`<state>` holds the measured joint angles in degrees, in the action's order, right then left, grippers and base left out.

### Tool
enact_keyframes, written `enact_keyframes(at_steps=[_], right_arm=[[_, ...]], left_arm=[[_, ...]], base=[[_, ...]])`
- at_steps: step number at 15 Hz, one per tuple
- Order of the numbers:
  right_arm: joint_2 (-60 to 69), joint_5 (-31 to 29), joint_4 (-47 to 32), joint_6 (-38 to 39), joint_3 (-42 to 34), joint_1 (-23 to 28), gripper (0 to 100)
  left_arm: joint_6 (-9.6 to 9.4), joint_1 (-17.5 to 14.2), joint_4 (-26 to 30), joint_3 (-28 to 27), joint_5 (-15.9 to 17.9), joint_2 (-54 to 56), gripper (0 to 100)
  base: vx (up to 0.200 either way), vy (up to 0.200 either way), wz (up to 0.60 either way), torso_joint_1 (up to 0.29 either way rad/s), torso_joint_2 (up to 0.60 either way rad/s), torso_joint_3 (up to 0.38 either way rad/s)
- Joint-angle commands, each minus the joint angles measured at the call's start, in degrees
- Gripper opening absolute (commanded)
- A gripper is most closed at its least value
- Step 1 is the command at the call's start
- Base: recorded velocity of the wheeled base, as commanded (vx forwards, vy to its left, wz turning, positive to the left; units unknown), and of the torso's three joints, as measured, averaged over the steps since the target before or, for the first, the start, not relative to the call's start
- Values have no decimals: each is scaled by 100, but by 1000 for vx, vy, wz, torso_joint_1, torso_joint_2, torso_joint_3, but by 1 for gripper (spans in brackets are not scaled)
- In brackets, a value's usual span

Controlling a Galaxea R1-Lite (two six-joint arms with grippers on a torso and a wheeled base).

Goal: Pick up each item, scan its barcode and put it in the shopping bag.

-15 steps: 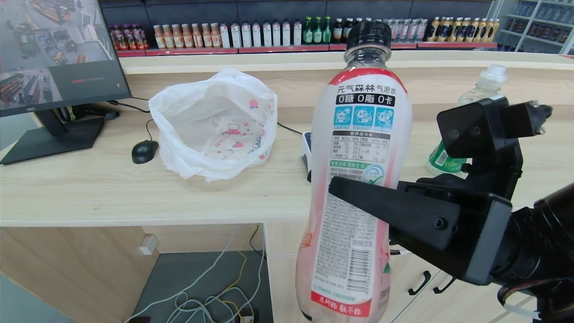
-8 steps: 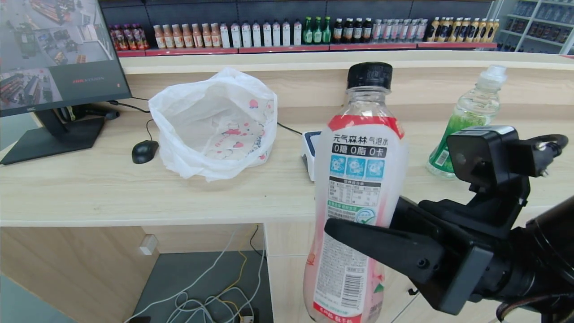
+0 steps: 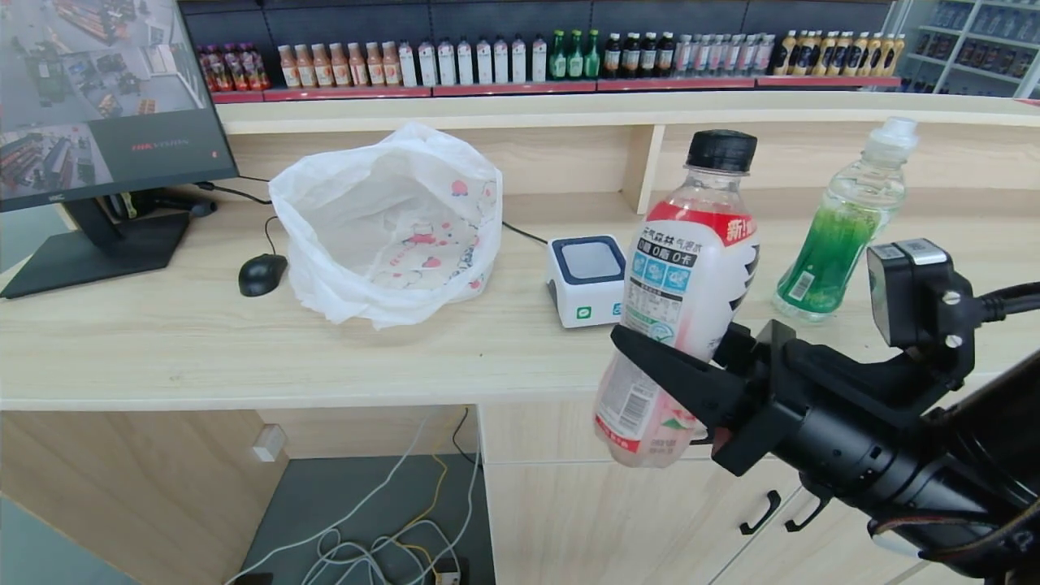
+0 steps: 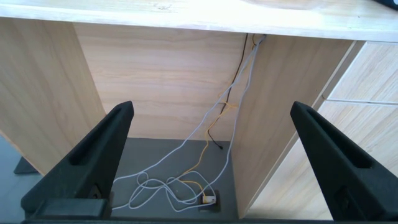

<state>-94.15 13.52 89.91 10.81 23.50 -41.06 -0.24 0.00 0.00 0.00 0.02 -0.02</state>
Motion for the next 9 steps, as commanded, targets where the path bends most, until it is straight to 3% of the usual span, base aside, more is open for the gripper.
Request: enact_keyframes(at_steps=[1, 3, 7, 9], right_arm=[[-77, -183, 9, -220, 5, 1, 0], [-77, -324, 9, -440, -12, 19, 0], [-262, -1721, 9, -958, 357, 89, 0], [-236, -1888, 9, -1160, 365, 212, 0]], left_arm=[[-2, 0, 0, 0, -2, 2, 100], [-2, 0, 0, 0, -2, 2, 100], [-2, 0, 0, 0, -2, 2, 100], [-2, 0, 0, 0, -2, 2, 100]], base=[[0, 0, 0, 0, 0, 0], [0, 0, 0, 0, 0, 0], [0, 0, 0, 0, 0, 0], [0, 0, 0, 0, 0, 0]])
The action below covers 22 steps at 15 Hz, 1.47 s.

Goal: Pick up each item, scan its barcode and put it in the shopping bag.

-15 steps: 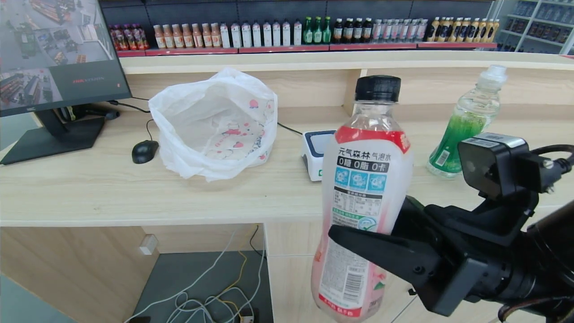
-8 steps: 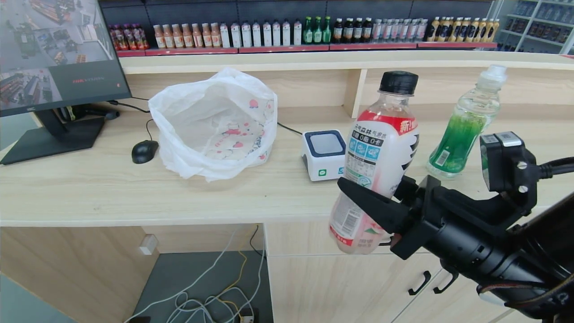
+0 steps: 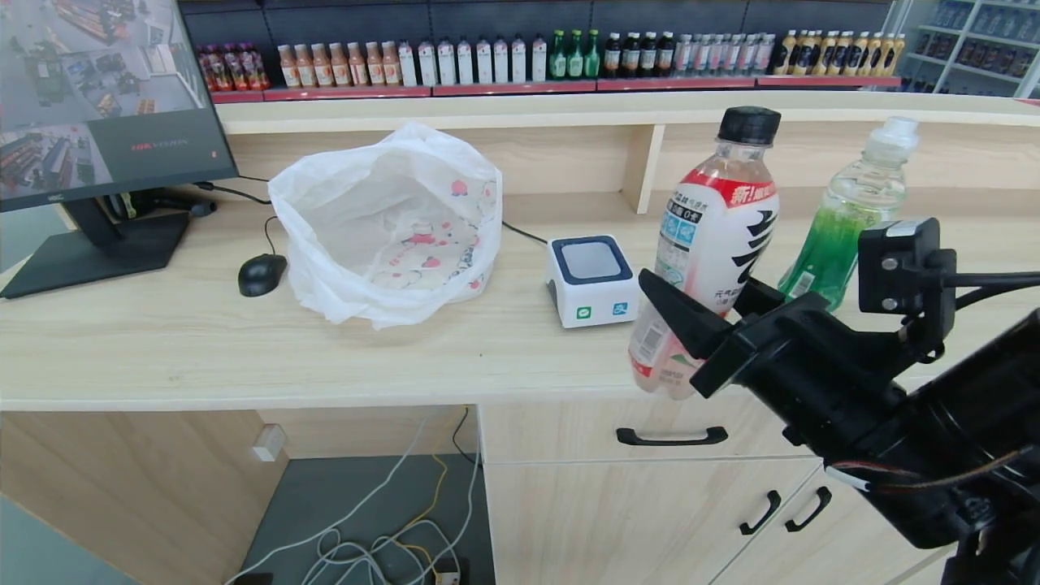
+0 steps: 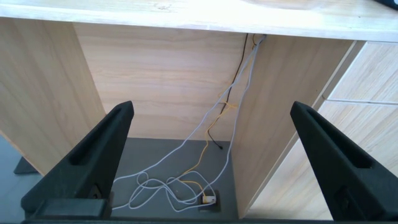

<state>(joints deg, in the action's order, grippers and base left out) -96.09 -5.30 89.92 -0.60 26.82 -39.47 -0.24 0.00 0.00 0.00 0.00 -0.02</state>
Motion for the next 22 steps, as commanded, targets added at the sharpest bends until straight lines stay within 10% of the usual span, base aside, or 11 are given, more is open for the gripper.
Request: enact_keyframes(at_steps=[1, 13, 22], right_arm=[[-7, -6, 8, -160, 104, 115, 0], [-103, -23, 8, -749, 658, 1618, 0], [-288, -1069, 8, -643, 1238, 1662, 0]], left_arm=[[-2, 0, 0, 0, 0, 2, 100], [-11, 9, 0, 0, 0, 2, 100], [-2, 0, 0, 0, 0, 2, 100]], base=[[0, 0, 0, 0, 0, 0], [0, 0, 0, 0, 0, 0], [0, 22, 0, 1, -1, 0]])
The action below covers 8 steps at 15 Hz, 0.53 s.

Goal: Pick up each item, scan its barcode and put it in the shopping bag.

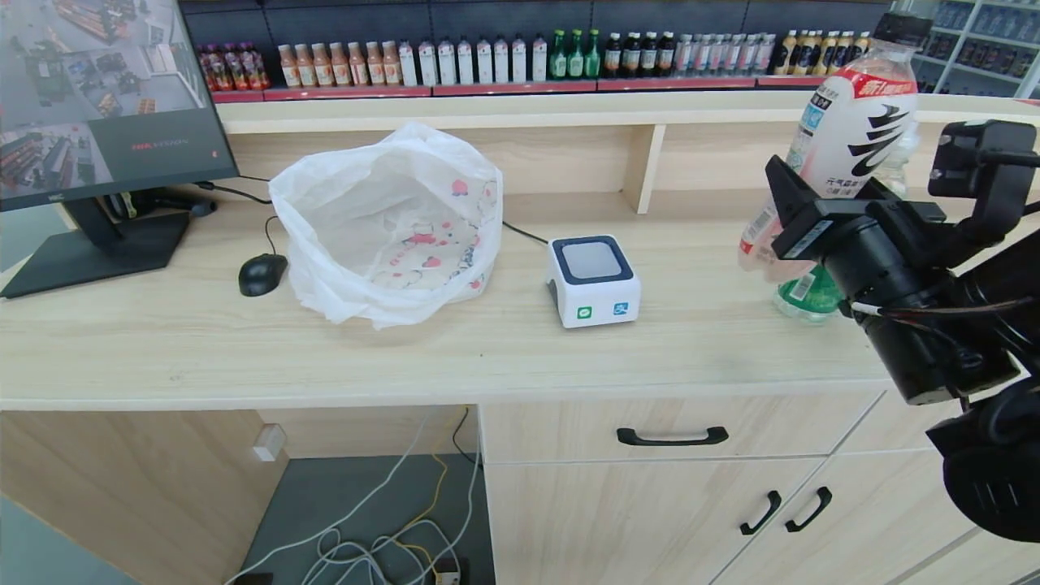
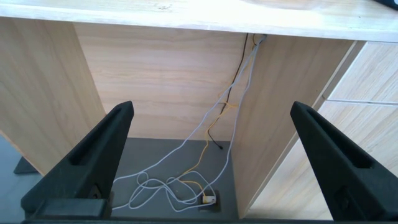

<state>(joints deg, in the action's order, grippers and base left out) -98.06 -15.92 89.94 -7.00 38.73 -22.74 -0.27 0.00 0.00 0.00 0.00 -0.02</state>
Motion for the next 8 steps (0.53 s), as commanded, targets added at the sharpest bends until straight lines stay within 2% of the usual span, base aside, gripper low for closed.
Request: enact_keyframes(at_steps=[1, 8], right_arm=[[-90, -16, 6, -3, 38, 6, 0], [-117, -377, 6, 14, 82, -126, 0]], left_arm=[[0, 9, 0, 0, 0, 2, 100], [18, 0, 0, 0, 0, 2, 100]], base=[[0, 200, 0, 2, 2, 7], [0, 200, 0, 0, 1, 3]])
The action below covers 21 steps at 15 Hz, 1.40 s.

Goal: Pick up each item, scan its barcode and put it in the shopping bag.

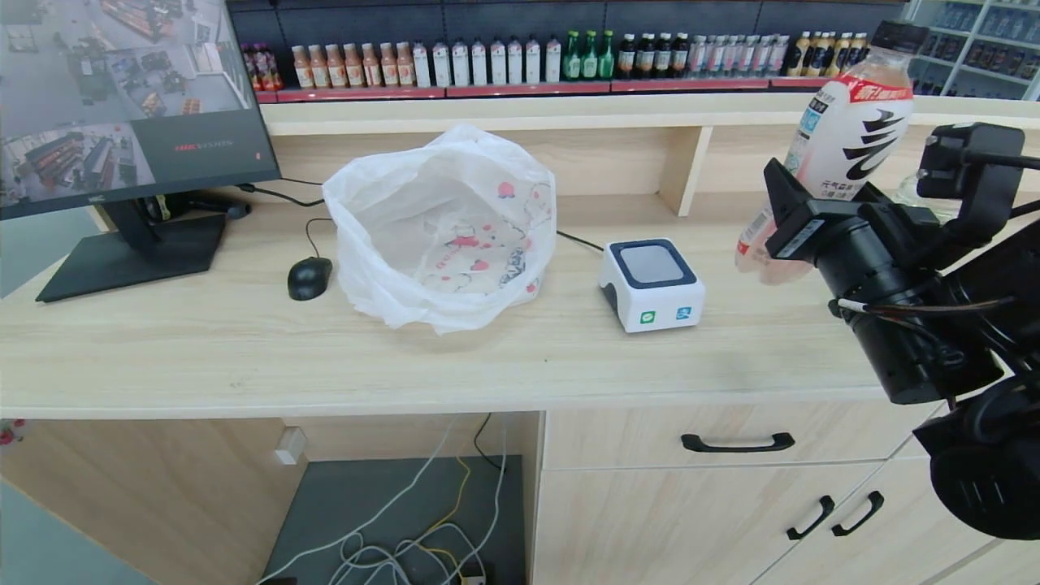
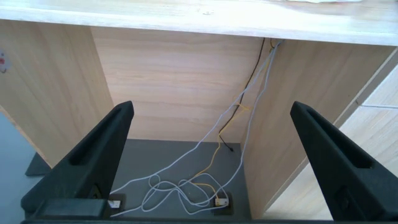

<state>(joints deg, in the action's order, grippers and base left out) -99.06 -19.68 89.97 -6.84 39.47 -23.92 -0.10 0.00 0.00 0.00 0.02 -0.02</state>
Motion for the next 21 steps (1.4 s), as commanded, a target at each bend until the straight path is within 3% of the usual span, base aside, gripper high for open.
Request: enact_keyframes(at_steps=[1, 11, 14, 17, 21], right_arm=[[-26, -1, 3, -10, -1, 28, 0], [141, 8, 3, -415, -282, -25, 0], [80, 69, 3, -1144, -194, -78, 0], [-324, 684, 3, -2014, 210, -236, 0], [-799, 1062, 3, -2920, 1221, -201, 0]], left_arm=[[-8, 0, 0, 0, -2, 2, 100], [-17, 0, 0, 0, -2, 2, 100], [-17, 0, 0, 0, -2, 2, 100], [-17, 0, 0, 0, -2, 2, 100], [-17, 0, 0, 0, -2, 2, 100]], base=[[0, 0, 0, 0, 0, 0], [0, 0, 0, 0, 0, 0], [0, 0, 0, 0, 0, 0], [0, 0, 0, 0, 0, 0], [0, 0, 0, 0, 0, 0]])
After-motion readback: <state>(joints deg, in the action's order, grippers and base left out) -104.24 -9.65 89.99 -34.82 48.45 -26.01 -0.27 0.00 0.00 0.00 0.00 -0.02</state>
